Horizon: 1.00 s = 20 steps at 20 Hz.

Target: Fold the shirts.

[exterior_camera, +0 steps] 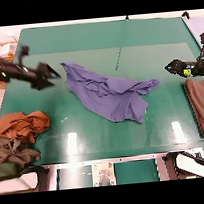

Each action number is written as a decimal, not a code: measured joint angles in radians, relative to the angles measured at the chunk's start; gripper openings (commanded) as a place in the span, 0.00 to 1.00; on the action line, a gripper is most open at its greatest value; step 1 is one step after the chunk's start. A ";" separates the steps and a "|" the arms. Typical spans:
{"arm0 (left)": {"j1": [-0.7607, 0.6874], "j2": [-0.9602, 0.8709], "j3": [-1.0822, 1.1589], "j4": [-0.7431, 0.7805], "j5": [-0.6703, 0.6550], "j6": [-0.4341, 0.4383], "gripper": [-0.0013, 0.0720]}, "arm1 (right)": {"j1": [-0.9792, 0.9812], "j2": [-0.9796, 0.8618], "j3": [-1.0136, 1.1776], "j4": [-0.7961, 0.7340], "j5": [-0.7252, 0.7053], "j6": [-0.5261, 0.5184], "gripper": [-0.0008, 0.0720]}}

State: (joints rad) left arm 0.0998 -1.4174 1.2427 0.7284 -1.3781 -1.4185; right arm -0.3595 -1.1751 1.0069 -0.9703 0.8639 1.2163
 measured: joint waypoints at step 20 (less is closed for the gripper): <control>-0.710 -0.137 -0.406 -0.477 0.692 0.082 0.05 | 0.009 -0.001 0.008 0.036 0.035 0.006 0.69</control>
State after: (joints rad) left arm -0.6106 -1.5539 0.8368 0.2512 -0.6861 -1.3369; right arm -0.3508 -1.1763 1.0149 -0.9340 0.8993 1.2228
